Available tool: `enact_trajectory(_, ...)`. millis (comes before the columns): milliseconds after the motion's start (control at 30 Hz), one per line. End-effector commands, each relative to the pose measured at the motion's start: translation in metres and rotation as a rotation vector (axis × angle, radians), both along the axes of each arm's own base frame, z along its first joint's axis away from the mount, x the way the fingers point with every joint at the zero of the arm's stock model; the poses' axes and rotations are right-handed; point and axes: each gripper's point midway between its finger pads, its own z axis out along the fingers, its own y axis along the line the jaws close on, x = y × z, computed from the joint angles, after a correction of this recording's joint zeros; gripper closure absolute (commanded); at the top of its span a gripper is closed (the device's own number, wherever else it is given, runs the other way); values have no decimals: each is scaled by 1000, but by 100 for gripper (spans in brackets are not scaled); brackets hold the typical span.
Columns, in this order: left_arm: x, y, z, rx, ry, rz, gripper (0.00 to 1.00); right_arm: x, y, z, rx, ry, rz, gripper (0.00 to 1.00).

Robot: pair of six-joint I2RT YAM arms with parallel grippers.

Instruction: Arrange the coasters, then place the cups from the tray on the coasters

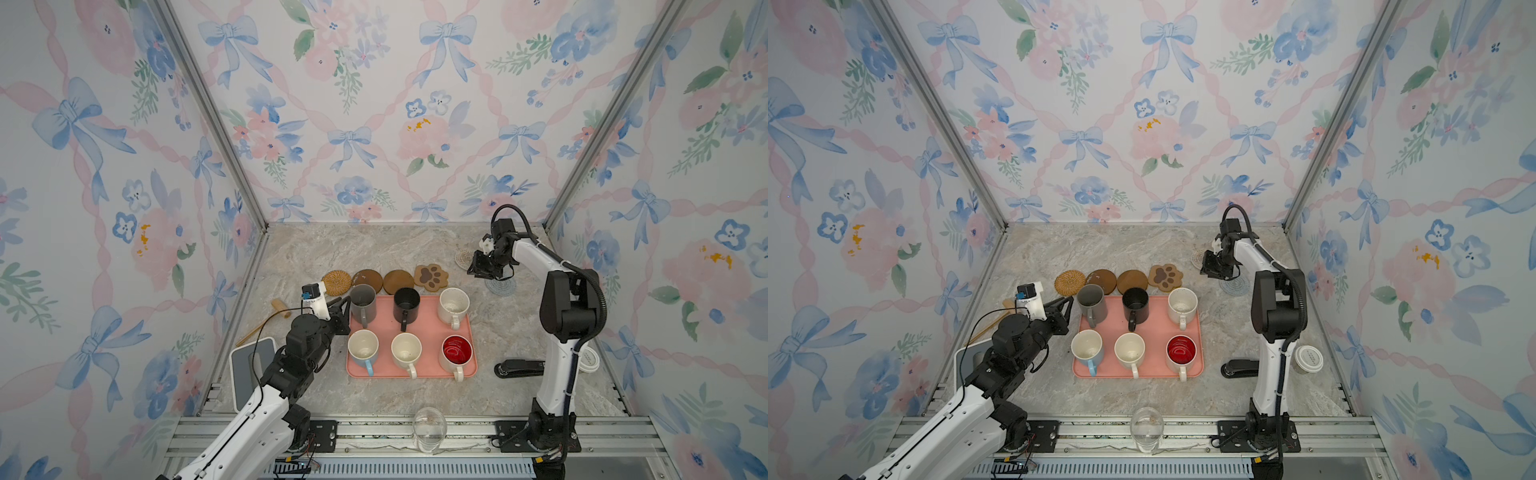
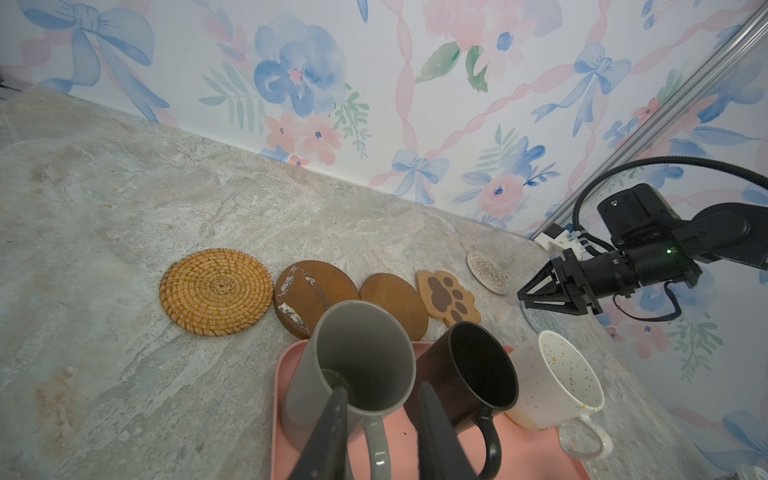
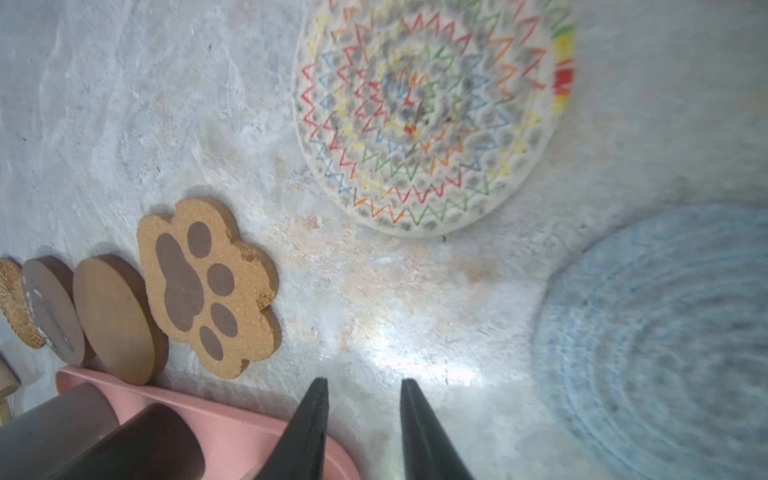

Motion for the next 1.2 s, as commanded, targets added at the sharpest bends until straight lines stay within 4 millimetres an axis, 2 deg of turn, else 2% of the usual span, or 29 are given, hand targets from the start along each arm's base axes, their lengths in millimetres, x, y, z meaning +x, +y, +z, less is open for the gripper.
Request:
enact_trajectory(0, 2, -3, 11, -7, -21, -11, 74, 17, -8, 23, -46, -64, -24, 72)
enact_trajectory(267, 2, -3, 10, -4, -19, -8, 74, 59, -15, 17, -123, -105, -60, 87)
enact_trajectory(400, 3, -3, 10, -2, -19, -7, 74, 78, -16, 9, -139, -112, -68, 88)
enact_trajectory(567, 6, -4, 10, 5, -14, -8, 74, 90, -11, -4, -136, -114, -65, 88)
enact_trajectory(733, 6, -4, 13, 9, -15, -6, 74, 89, -9, -21, -137, -87, -59, 87)
enact_trajectory(1000, 3, -2, 15, 7, -23, -3, 74, 66, -5, -60, -155, 25, -27, 87)
enact_trajectory(1167, 2, -1, 16, 4, -29, -2, 74, 48, -7, -66, -185, 70, -21, 86)
